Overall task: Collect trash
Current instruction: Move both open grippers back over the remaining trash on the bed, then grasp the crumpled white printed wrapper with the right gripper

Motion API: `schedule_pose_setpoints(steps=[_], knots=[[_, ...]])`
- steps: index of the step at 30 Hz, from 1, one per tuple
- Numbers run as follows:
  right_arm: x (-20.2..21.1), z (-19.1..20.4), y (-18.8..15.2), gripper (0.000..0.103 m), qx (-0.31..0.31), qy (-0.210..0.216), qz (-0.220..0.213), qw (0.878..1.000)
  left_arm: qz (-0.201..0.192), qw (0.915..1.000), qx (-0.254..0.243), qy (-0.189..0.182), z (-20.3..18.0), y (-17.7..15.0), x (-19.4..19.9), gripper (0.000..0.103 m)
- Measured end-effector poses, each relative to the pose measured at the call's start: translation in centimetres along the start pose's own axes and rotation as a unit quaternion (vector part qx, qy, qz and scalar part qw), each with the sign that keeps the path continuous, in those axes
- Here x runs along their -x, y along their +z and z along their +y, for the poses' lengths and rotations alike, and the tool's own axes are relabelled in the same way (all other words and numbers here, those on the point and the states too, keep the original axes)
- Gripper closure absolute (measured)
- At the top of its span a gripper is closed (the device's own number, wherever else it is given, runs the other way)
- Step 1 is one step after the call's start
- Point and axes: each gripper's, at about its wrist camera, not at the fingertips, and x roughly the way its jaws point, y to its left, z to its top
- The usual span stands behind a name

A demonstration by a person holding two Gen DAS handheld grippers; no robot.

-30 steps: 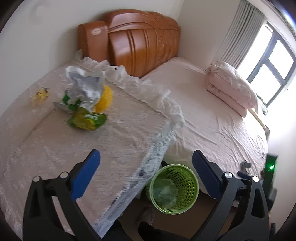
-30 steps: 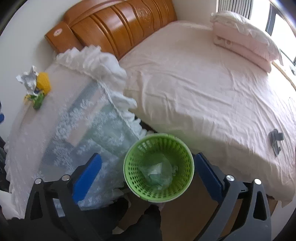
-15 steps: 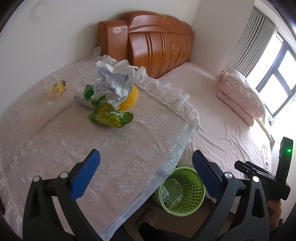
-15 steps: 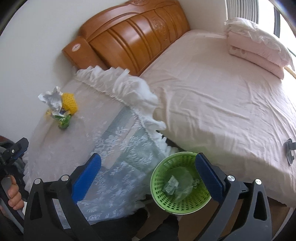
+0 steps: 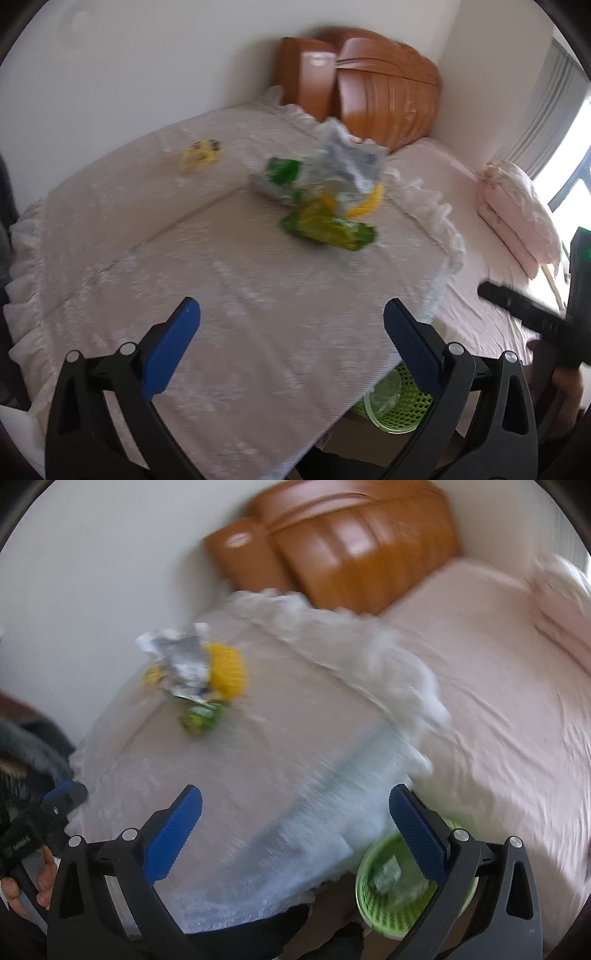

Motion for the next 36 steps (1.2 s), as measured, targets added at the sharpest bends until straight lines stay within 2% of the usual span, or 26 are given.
schedule_pose_setpoints(steps=[4, 8, 10, 14, 16, 18, 19, 20, 22, 26, 28, 32, 35, 36], knots=[[-1.8, 4.6, 4.0, 0.002, 0.082, 0.014, -0.013, 0.996, 0.003, 0.9996, 0.025, 0.013, 3.0, 0.2, 0.1, 0.008], [-4.5, 9.3, 7.4, 0.002, 0.179, 0.006, -0.023, 0.984, 0.004, 0.9986, 0.046, 0.024, 5.7, 0.4, 0.1, 0.008], [-6.4, 11.4, 8.6, 0.002, 0.232, -0.007, -0.021, 0.972, 0.007, 0.998, 0.056, 0.028, 6.9, 0.6, 0.0, 0.008], [-10.2, 14.6, 9.0, 0.002, 0.332, -0.049, -0.013, 0.942, 0.009, 0.9966, 0.074, 0.036, 8.9, 0.8, -0.4, 0.008], [-11.9, 15.2, 9.0, 0.003, 0.366, -0.079, -0.007, 0.927, 0.01, 0.9957, 0.083, 0.039, 9.7, 1.0, -0.6, 0.008], [-13.1, 15.4, 9.3, 0.003, 0.385, -0.095, -0.003, 0.918, 0.012, 0.9951, 0.09, 0.041, 10.3, 1.2, -1.0, 0.008], [-13.3, 15.0, 9.2, 0.01, 0.386, -0.096, -0.001, 0.917, 0.012, 0.9949, 0.092, 0.041, 10.5, 1.2, -1.0, 0.008], [-13.6, 14.8, 9.5, 0.023, 0.384, -0.093, 0.006, 0.919, 0.012, 0.9947, 0.093, 0.041, 10.6, 1.3, -1.1, 0.008], [-14.0, 14.2, 10.1, 0.038, 0.368, -0.079, 0.023, 0.926, 0.014, 0.9946, 0.095, 0.04, 10.8, 1.6, -1.4, 0.008], [-13.8, 13.2, 11.2, 0.054, 0.338, -0.057, 0.028, 0.939, 0.018, 0.9949, 0.093, 0.036, 10.6, 2.0, -2.0, 0.008], [-13.7, 12.6, 11.7, 0.057, 0.321, -0.043, 0.029, 0.946, 0.02, 0.9952, 0.09, 0.035, 10.3, 2.1, -2.3, 0.008], [-13.5, 11.7, 12.0, 0.07, 0.298, -0.022, 0.033, 0.954, 0.023, 0.9956, 0.085, 0.031, 9.9, 2.2, -2.6, 0.008], [-12.8, 11.5, 12.0, 0.069, 0.287, -0.01, 0.032, 0.957, 0.024, 0.9957, 0.083, 0.032, 9.8, 2.2, -2.7, 0.008], [-12.3, 11.4, 12.2, 0.064, 0.283, -0.002, 0.029, 0.959, 0.024, 0.9957, 0.083, 0.033, 9.8, 2.2, -2.7, 0.008]])
